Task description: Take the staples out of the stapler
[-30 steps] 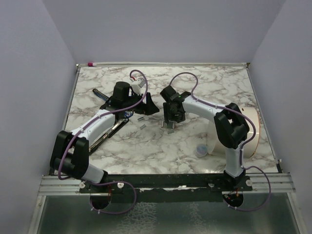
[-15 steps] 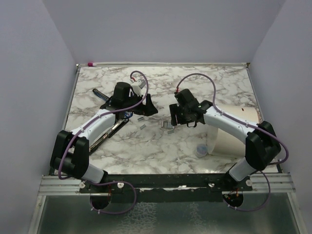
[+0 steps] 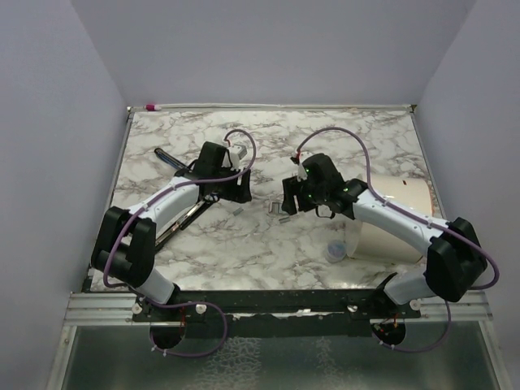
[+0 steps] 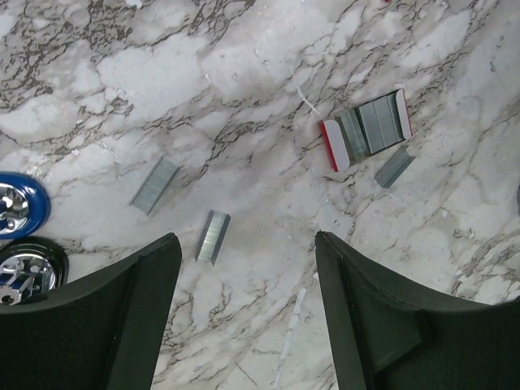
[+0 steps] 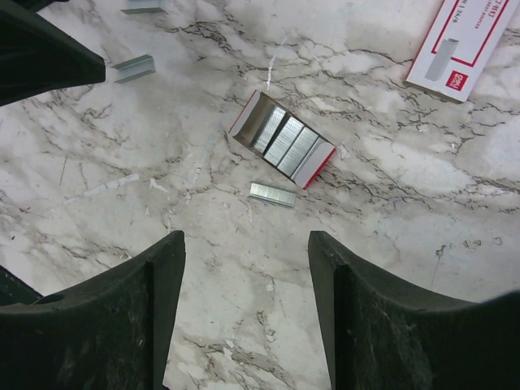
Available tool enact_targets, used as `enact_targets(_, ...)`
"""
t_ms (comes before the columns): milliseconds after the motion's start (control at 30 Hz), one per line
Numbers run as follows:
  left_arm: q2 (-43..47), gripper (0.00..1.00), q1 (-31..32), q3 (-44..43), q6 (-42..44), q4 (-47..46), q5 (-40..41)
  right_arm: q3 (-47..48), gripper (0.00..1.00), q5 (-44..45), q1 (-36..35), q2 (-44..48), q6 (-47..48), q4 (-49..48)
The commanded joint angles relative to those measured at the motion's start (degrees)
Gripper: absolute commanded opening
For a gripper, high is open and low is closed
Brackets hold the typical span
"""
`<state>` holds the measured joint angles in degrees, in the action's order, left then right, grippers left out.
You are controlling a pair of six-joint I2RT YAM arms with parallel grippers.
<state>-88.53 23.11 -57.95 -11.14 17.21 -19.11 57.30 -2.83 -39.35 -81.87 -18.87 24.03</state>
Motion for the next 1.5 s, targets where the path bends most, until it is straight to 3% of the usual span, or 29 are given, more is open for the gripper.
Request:
enact_targets(0,1.1,0.68,1.0,1.0,0.0,2.1,2.1,-0.4,0.61,-3.4,0.2,-1.8,-0.6,-1.8)
enact_targets(167,1.2,0.68,1.9,2.5,-2.0,0.1,-0.5,2.1,0.56,-4.6,0.3,-7.9,-6.9,2.0)
enact_targets(367,1.2,0.73,1.9,-2.9,-0.9,0.9,-2.3,3.8,0.57,8.0,0.2,-12.4,-33.8,11.1)
enact_targets(567,-0.1,0.74,2.0,-9.8,0.6,0.8,-4.7,4.1,0.52,10.1,-1.1,-13.0,-43.4,13.1)
enact_targets(700,1.0,0.75,2.0,-8.9,1.6,-0.4,-5.0,2.5,0.49,8.8,-1.2,-13.4,-50.3,12.4)
enact_targets(800,2.3,0.75,2.0,-6.6,2.6,-0.7,-4.2,0.7,0.39,8.8,-1.2,-13.0,-55.8,11.6)
enact_targets(1467,7.8,0.76,2.1,-2.3,1.2,-3.0,-8.8,3.5,0.29,7.6,-1.2,-17.2,-63.0,9.8)
